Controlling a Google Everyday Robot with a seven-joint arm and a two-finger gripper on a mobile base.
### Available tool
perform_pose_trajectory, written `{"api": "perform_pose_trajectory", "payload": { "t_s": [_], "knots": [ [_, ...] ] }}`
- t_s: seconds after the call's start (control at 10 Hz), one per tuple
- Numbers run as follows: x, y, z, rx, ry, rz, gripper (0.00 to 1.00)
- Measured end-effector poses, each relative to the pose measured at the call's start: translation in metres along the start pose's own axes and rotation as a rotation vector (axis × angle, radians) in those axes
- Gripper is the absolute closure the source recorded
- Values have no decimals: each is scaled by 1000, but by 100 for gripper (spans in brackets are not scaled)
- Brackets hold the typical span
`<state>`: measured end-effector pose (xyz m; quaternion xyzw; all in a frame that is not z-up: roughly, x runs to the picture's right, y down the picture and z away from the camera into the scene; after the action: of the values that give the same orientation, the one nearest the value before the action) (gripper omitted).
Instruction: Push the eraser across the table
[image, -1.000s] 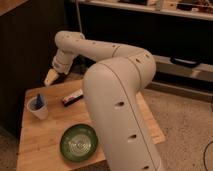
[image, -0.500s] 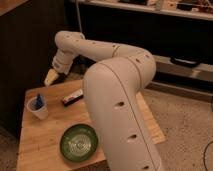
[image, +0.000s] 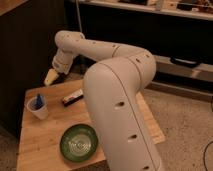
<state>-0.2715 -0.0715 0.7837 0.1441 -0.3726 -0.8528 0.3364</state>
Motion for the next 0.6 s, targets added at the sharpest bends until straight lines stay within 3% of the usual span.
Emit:
{"api": "perform_pose_trajectory", "payload": {
  "t_s": [0.1,0.2,0.3,0.4,0.5,0.6],
  "knots": [
    [-1,2,-1,16,13,-8,20],
    [-1,5,-6,35,58,-26,20],
    [-6,18,-12,51,150,-39,20],
    [-9,33,-16,48,247,-35,21],
    [-11,40,-16,35,301,-32,26],
    [-15,43,-14,8,334,-31,38]
  ]
}}
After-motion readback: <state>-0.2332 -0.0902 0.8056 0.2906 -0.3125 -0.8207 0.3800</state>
